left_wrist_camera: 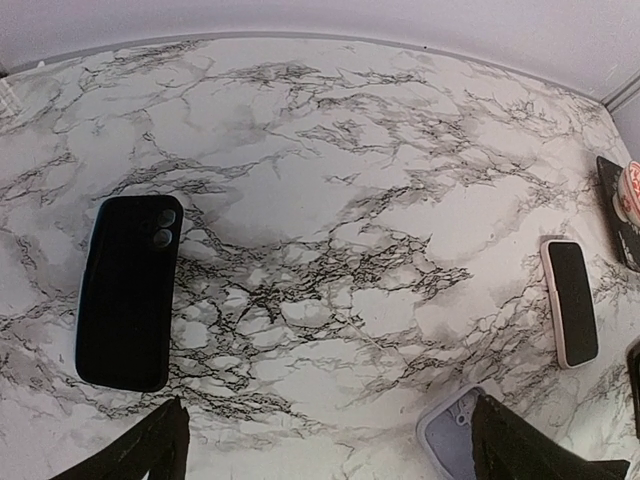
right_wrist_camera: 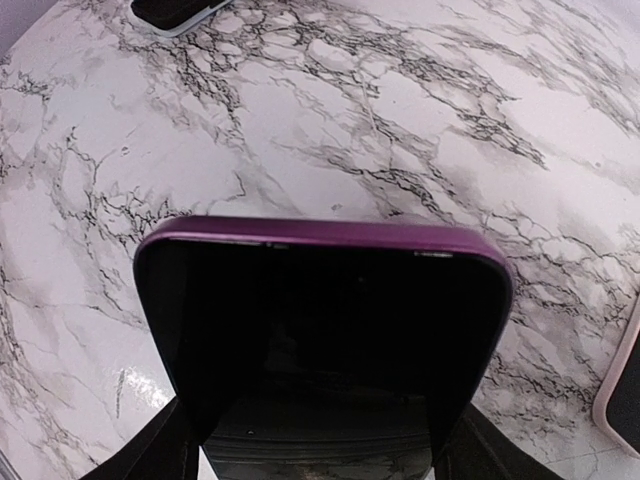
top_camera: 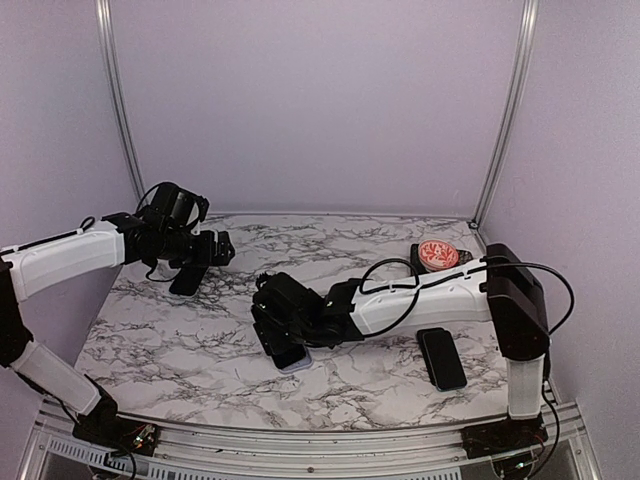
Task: Put the phone into the phone case
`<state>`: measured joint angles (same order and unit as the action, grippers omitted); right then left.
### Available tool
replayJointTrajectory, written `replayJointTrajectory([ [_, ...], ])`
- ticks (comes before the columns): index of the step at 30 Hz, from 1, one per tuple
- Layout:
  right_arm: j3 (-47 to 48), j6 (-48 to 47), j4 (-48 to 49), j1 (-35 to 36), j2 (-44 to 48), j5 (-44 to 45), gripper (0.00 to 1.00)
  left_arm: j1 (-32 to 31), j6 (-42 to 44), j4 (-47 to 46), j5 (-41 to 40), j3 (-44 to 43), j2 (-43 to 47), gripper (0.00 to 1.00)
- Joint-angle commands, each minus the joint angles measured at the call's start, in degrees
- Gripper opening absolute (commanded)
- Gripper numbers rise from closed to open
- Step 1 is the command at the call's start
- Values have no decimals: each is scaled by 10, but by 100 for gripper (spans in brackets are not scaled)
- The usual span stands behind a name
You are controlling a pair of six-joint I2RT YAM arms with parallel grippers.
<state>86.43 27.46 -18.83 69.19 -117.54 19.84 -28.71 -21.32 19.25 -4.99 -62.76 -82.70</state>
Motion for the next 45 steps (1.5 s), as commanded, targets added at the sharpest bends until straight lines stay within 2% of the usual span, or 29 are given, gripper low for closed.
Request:
replayJointTrajectory([
  [1,19,48,-22,-2,12,42,0,3,-6,-11,9,5,8,99],
  [13,27,77,-51,-16,-7,28,0,3,-6,-14,16,8,3,99],
  [24,78,89,-110,-40,-56,-76,0,3,-4,-15,19,8,-1,99],
  [30,86,102,-141,-37,-56,-64,0,4,-2,-14,17,8,-3,99],
  [37,89,114,-185,-34,-64,-88,0,7,-2,-15,22,8,-4,99],
  [42,92,113,-201,-32,-72,-92,9,8,-2,-14,25,8,-4,99],
  [45,102,107,-207,-31,-79,-91,23,8,-3,-15,28,8,-5,99],
])
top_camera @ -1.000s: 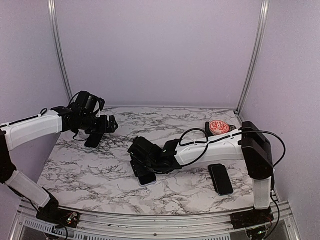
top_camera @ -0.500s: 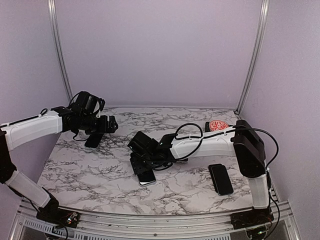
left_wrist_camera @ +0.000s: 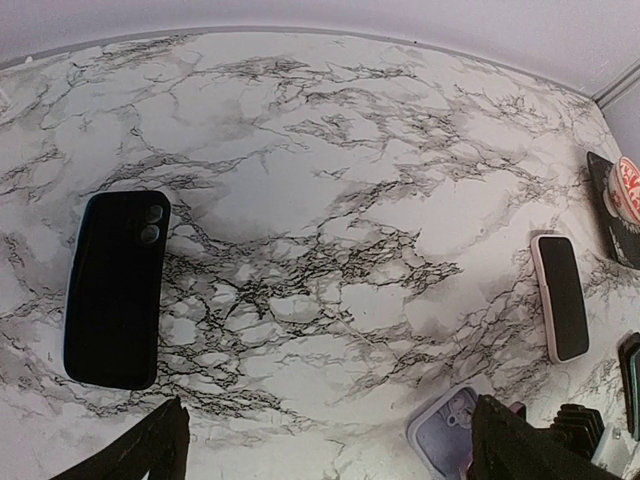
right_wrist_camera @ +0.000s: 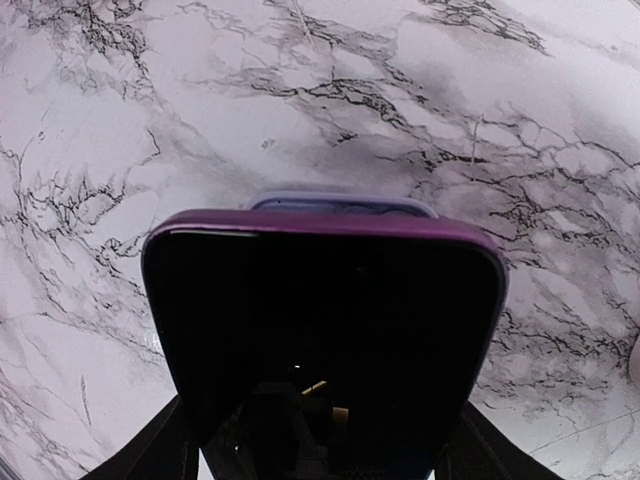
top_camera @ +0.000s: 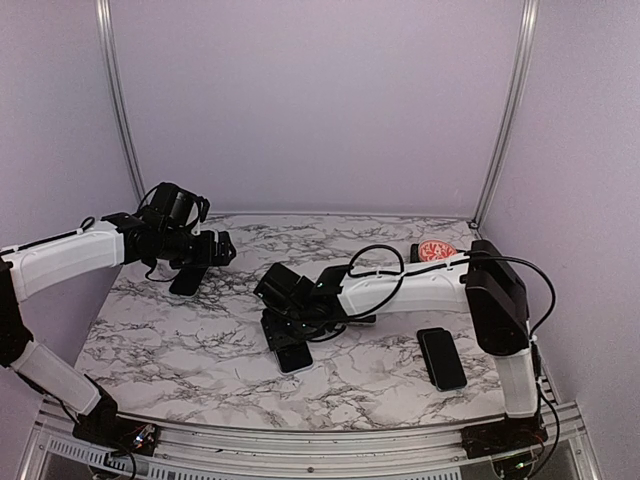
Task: Put the phone into the phone case
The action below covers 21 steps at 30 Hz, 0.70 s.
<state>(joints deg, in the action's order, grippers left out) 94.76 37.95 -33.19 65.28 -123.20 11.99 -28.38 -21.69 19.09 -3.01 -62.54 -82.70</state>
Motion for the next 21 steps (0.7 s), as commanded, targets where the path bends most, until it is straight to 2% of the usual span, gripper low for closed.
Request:
replayJointTrajectory([
  [1,24,-3,-62,8,-26,-15,26,5,0,-13,9,5,-6,99],
  [8,49,-10,-89,9,-55,-28,41,7,1,-13,9,6,-4,99],
  [12,38,-7,-79,8,-46,-23,58,8,2,-14,12,6,-5,99],
  [14,39,-8,-79,8,-47,-24,69,8,1,-14,14,6,-6,99],
  [18,39,-9,-80,8,-48,-25,98,9,1,-14,18,6,-6,99],
  [21,39,-9,-80,8,-47,-28,99,10,2,-15,20,6,-6,99],
])
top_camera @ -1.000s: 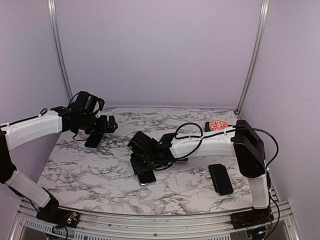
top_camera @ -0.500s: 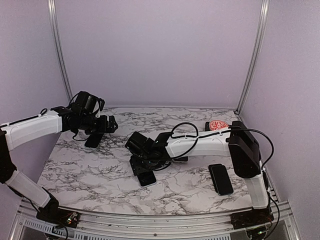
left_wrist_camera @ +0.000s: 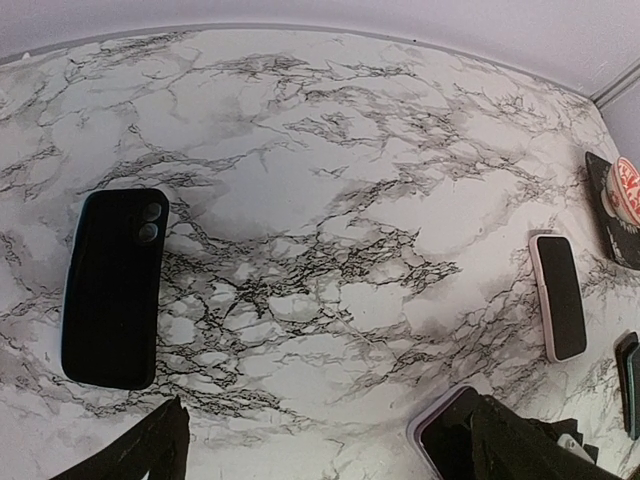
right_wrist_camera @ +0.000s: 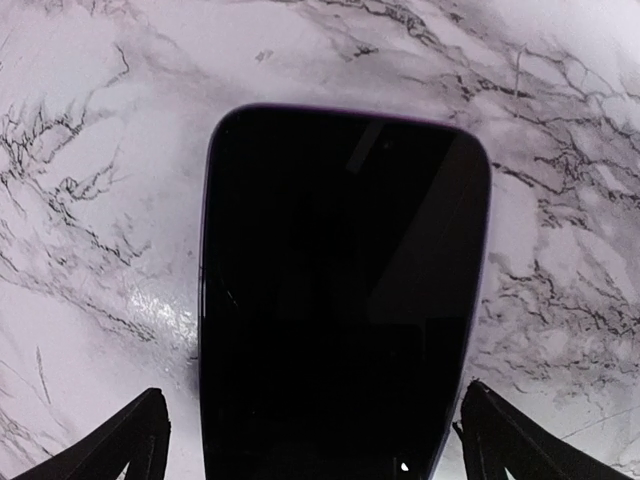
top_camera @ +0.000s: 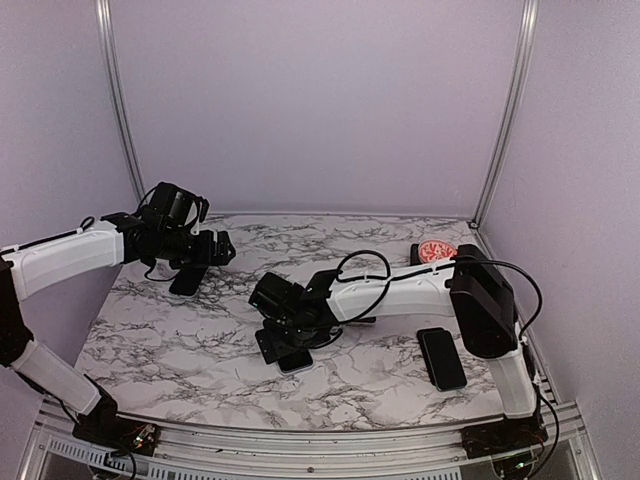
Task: Put the phone into the phone case
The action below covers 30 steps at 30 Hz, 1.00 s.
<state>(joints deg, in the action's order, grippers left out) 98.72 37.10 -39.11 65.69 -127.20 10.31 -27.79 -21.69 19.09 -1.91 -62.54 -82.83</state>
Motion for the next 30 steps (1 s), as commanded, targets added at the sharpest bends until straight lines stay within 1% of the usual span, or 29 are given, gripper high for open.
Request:
replayJointTrajectory([
  [1,-1,-1,-21,4,-7,-12,99,4,2,-15,9,6,-6,99],
  [6,-7,-1,-35,4,-6,-19,99,5,2,-16,13,6,-6,99],
  [11,-11,-3,-60,7,-5,-10,92,5,1,-16,16,6,-7,99],
  [16,-1,-11,-69,8,-25,-15,86,5,2,-17,16,7,-4,99],
  [26,20,-22,-88,14,-43,1,67,7,1,-18,16,8,-6,99],
  [30,21,-27,-86,13,-41,2,53,7,2,-18,16,8,-7,99],
])
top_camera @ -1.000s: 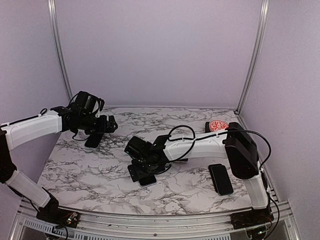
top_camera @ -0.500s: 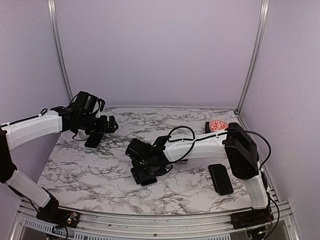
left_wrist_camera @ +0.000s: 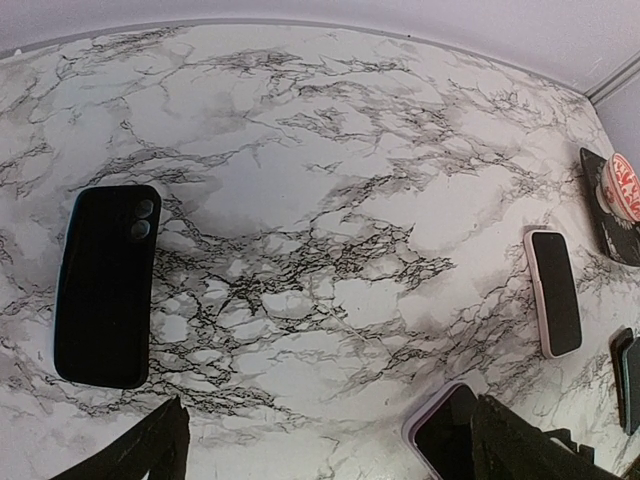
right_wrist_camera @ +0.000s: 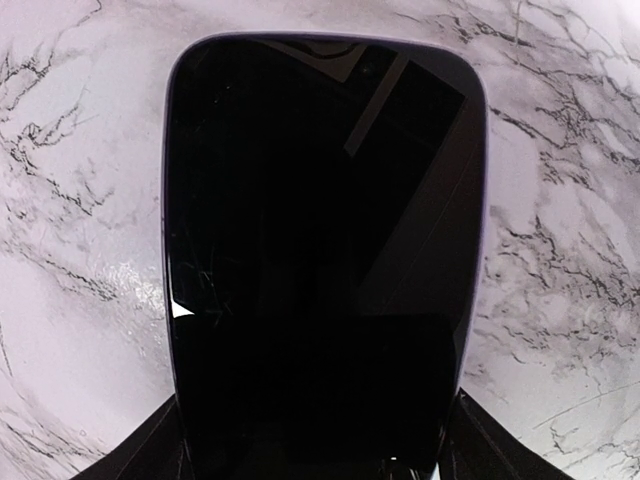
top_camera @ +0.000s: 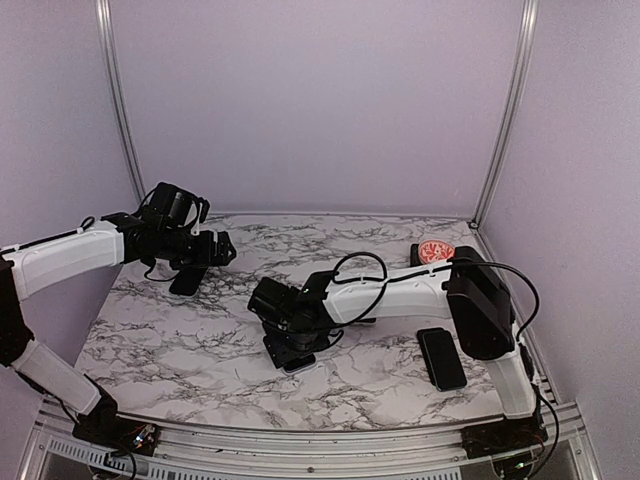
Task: Put the phone into the phone case
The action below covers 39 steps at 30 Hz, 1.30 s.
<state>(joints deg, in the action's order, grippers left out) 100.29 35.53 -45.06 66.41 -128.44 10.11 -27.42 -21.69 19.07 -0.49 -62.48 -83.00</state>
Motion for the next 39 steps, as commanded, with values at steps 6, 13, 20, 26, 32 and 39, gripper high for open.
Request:
replayJointTrajectory([
  [6,-13,-32,22,6,7,5,23,4,3,-18,2,8,-6,99],
  [13,-85,-42,123,-7,71,-13,13,4,4,-22,0,10,-9,99],
  [20,-107,-46,155,-23,94,-14,9,4,-11,-67,72,31,-13,99],
  [26,-118,-47,181,-29,108,-4,7,4,-64,-121,169,54,-35,99],
  [32,-130,-42,211,-39,116,1,6,4,-183,-241,217,128,-33,99],
  [39,-151,-42,258,-43,131,11,6,-20,-312,-420,239,210,-80,99],
])
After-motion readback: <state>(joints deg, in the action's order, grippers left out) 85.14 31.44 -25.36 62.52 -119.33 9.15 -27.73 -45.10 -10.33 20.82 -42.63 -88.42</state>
